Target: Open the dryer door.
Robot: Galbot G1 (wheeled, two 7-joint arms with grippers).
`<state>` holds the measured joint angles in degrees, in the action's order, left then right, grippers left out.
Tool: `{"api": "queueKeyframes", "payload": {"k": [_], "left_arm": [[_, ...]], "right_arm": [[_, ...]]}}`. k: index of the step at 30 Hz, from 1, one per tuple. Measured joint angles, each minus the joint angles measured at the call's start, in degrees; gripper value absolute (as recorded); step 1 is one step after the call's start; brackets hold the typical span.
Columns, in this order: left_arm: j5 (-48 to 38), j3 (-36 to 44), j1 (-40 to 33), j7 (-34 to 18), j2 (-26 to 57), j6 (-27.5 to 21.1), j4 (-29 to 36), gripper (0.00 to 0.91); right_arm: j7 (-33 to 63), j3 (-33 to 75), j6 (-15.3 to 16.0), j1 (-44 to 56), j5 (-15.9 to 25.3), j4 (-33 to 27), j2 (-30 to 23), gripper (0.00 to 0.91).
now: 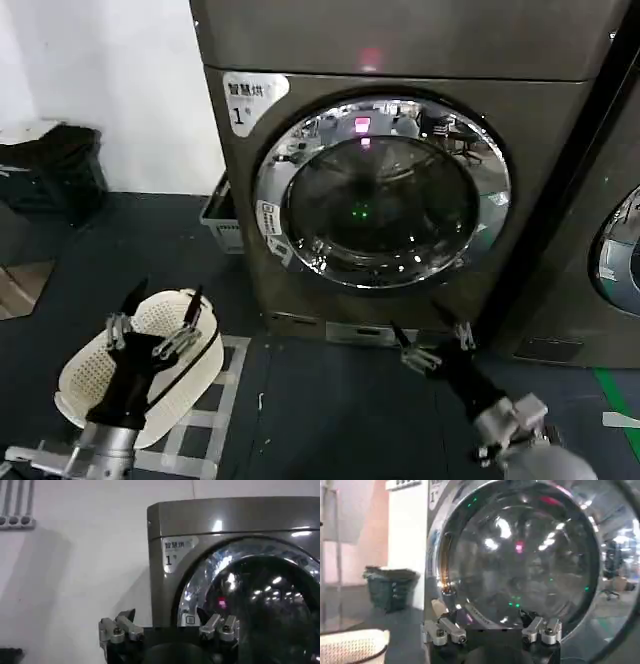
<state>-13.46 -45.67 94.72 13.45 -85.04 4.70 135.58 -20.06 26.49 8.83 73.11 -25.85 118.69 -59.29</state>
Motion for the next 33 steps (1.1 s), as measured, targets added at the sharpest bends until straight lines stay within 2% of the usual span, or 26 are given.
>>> {"api": "queueKeyframes", "payload": {"k": [4,10,15,27,33], "left_arm": [[0.0,0.1,0.7,0.1,-0.5,0.1,0.5,0.907],[0.3,-0.2,1.9,0.1,-0.5,0.1,1.0,0.907],[0.4,-0.3,2.5,0.1,-0.7,0.3,1.4,0.907],[0.7,-0.1,2.8,0.6,-0.7,0.8,1.5,0.907],[1.0,-0.1,2.8,1.1,-0.6,0.1,1.2,0.907]], "right_arm": [[-0.7,-5.1,0.6,-7.3,-1.0,-3.4,2.1,0.907],[0.4,-13.2,0.1,-18.3,-1.0,-9.0,1.4,0.907],[0.6,-18.7,0.5,-24.9,0.8,-13.4,-0.3,0.907],[-2.7,-27.7,0.9,-38.2,0.3,-25.0,-5.3,0.907],[-4.0,-30.3,-1.4,-42.9,1.1,-30.1,-8.4,0.907]]}}
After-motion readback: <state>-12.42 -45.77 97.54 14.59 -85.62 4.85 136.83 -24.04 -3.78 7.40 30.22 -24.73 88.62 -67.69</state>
